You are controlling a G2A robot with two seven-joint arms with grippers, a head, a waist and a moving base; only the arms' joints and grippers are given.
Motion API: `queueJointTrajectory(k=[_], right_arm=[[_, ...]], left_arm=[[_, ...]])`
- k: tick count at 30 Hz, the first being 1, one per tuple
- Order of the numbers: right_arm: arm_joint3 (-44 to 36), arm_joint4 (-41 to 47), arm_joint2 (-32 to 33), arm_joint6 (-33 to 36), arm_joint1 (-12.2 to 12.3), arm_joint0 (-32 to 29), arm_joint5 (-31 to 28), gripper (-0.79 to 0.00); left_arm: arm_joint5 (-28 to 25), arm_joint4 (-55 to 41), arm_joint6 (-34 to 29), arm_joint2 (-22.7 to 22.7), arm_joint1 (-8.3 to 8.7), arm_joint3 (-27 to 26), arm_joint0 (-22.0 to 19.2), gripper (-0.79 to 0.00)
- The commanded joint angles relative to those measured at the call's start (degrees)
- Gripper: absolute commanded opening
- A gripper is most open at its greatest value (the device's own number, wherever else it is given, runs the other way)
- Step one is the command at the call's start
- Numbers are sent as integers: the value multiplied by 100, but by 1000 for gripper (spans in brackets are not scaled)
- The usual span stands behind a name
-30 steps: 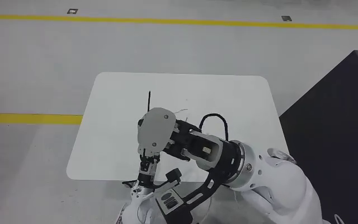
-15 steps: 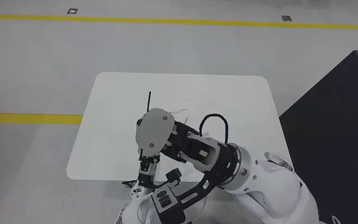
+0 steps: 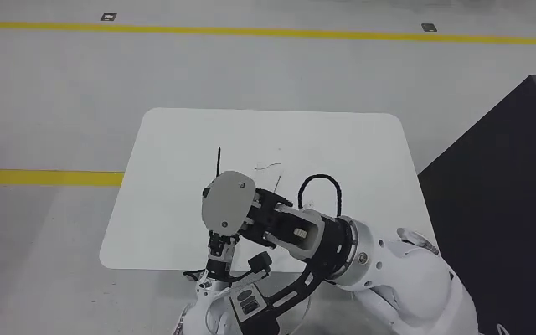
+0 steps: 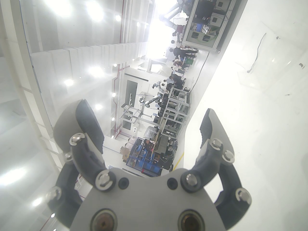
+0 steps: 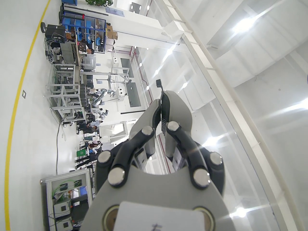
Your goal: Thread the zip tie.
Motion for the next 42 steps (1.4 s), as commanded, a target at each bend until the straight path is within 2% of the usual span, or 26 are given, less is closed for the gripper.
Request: queueJointTrajectory(k=[1, 8, 14, 19, 28, 34, 37, 40, 42], right_arm=[[0, -22, -56, -55, -11, 79, -56, -785], [2, 76, -102, 70, -47, 112, -31, -785], [0, -108, 49, 488, -47, -245, 489, -785], [0, -512, -39, 456, -38, -471, 837, -785], [0, -742, 7, 455, -47, -498, 632, -785], [0, -279, 1248, 781, 26, -929, 650, -785], [199, 55, 2258, 764, 95, -1412, 734, -785], [619, 274, 2976, 447, 155, -1737, 724, -785], [910, 318, 3162, 218, 181, -1869, 677, -785]], left_arm=[[0, 0, 0, 0, 0, 0, 0, 0], [0, 0, 0, 0, 0, 0, 0, 0], [0, 0, 0, 0, 0, 0, 0, 0], [0, 0, 0, 0, 0, 0, 0, 0], [0, 0, 0, 0, 0, 0, 0, 0], [0, 0, 0, 0, 0, 0, 0, 0], [0, 0, 0, 0, 0, 0, 0, 0], [0, 0, 0, 0, 0, 0, 0, 0], [0, 0, 0, 0, 0, 0, 0, 0]])
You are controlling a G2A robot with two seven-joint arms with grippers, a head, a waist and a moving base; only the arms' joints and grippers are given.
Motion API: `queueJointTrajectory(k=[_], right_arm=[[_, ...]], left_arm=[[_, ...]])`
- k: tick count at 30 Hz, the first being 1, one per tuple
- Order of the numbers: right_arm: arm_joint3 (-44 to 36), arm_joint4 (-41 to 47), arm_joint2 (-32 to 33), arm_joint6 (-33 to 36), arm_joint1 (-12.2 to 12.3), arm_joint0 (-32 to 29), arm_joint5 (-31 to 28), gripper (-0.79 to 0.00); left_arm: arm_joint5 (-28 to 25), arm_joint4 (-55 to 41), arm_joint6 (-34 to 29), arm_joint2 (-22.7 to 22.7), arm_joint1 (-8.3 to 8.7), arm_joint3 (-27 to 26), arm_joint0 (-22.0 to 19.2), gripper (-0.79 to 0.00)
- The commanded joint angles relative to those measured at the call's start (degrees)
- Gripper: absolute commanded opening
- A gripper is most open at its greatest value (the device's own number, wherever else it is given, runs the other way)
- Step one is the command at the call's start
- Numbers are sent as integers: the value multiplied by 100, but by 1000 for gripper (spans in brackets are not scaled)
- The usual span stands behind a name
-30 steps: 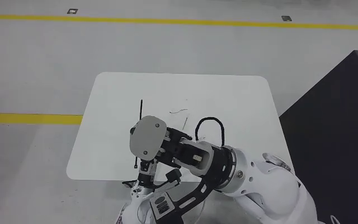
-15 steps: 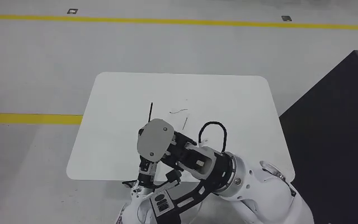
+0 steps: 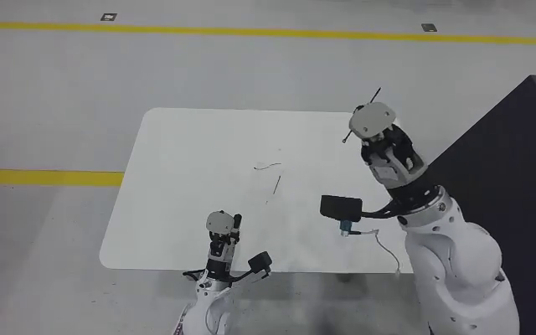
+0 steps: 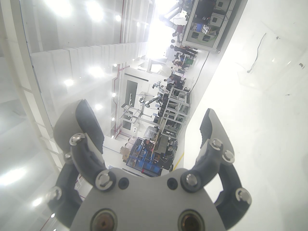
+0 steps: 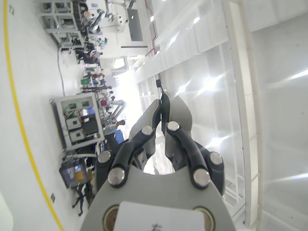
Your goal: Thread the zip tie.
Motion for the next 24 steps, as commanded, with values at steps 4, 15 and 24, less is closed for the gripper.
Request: queueJointTrajectory(k=[4, 15, 24], right_arm=[[792, -82, 109, -690, 51, -51, 170, -785], [1800, 378, 82, -1752, 109, 90, 643, -785], [1911, 821, 351, -2172, 155, 76, 782, -785]], left_arm=[[0, 0, 0, 0, 0, 0, 0, 0], [0, 0, 0, 0, 0, 0, 0, 0], [0, 0, 0, 0, 0, 0, 0, 0]])
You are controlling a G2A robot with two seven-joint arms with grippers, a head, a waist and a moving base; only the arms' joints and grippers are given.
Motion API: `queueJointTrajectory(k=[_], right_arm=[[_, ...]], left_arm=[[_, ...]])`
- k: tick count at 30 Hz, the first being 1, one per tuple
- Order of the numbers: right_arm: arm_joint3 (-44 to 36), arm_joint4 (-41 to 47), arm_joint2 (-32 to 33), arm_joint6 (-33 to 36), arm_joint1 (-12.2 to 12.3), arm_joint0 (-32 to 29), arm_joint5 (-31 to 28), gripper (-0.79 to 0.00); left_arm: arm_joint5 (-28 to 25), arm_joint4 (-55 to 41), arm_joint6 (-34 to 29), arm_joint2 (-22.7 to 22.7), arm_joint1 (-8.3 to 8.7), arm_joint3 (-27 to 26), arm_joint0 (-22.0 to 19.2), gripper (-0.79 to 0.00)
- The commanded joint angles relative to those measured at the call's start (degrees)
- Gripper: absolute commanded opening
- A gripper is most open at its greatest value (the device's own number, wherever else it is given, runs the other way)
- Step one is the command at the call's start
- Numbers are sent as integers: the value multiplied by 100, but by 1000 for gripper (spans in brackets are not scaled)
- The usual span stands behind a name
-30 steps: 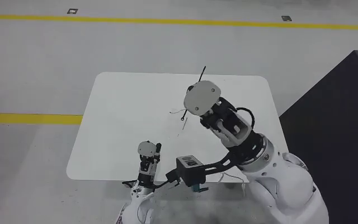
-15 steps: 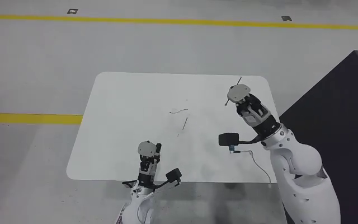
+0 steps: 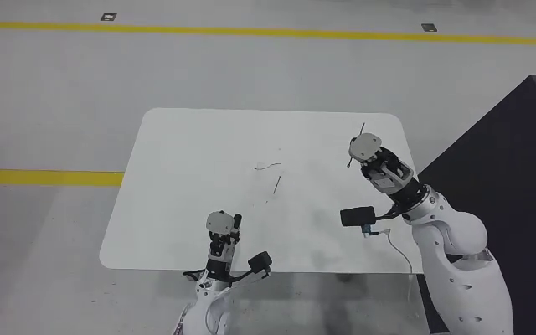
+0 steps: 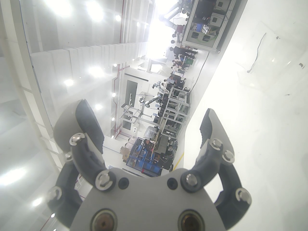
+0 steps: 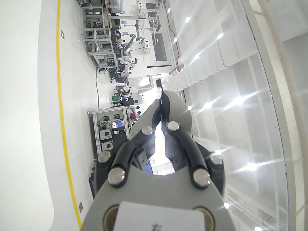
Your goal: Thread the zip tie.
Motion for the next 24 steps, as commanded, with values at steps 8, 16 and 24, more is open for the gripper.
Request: queueJointTrajectory(k=[8, 16, 24], right_arm=[[0, -10, -3, 6, 0, -1, -2, -785], [0, -10, -3, 6, 0, -1, -2, -785], [0, -10, -3, 6, 0, -1, -2, -785]], left_arm=[[-58, -74, 51, 38, 1, -45, -5, 0], [-1950, -565, -409, 767, -122, -314, -615, 0], [-3427, -2620, -234, 976, -227, -621, -1107, 0]])
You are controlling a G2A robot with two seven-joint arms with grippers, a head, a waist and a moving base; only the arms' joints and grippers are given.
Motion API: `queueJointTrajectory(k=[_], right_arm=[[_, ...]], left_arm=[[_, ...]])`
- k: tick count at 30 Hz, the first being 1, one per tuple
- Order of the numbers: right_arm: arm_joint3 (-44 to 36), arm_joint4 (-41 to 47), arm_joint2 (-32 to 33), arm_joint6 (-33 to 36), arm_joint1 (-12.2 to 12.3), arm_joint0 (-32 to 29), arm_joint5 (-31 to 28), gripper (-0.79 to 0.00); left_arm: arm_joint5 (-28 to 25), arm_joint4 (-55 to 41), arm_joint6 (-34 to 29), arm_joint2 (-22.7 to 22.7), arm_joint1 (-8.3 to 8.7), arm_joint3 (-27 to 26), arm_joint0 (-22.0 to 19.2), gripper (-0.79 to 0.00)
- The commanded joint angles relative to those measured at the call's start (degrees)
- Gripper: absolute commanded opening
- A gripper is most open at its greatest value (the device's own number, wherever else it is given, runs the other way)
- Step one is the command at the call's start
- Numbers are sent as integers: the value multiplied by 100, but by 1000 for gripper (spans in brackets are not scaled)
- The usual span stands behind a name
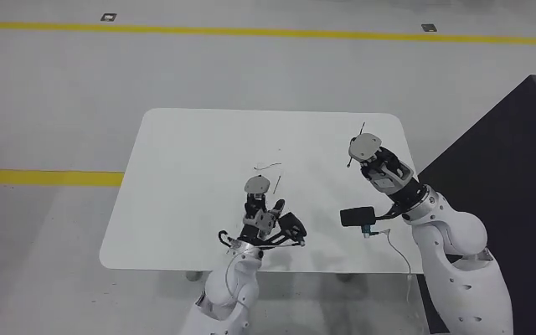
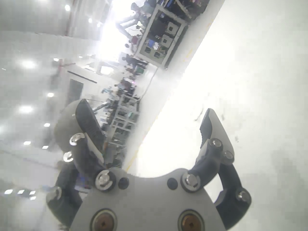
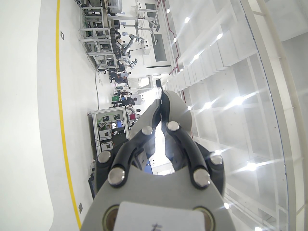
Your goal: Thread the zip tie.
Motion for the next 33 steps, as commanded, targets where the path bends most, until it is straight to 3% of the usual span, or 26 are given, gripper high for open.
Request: queueJointTrajectory(k=[1, 10, 12, 16, 18, 23, 26, 33], right_arm=[[0, 0, 0, 0, 0, 0, 0, -785], [0, 0, 0, 0, 0, 0, 0, -785], [0, 0, 0, 0, 0, 0, 0, -785], [0, 0, 0, 0, 0, 0, 0, -785], [0, 0, 0, 0, 0, 0, 0, -785], [0, 0, 0, 0, 0, 0, 0, -785], [0, 0, 0, 0, 0, 0, 0, -785], [0, 0, 0, 0, 0, 0, 0, -785]], left_arm=[[13, 7, 5, -8, 2, -3, 3, 0], [31, -264, -170, -89, -7, 16, 26, 0], [-369, -818, -311, -147, -26, -66, -136, 0], [-1096, -2433, -1142, -158, -141, -422, -661, 0], [-1530, -3138, -1714, -81, -205, -349, -1016, 0], [-1682, -4057, -3380, 57, -354, 197, -1879, 0], [-1548, -4727, -3835, 50, -430, 517, -2176, 0], [-1548, -4727, -3835, 50, -430, 517, -2176, 0]])
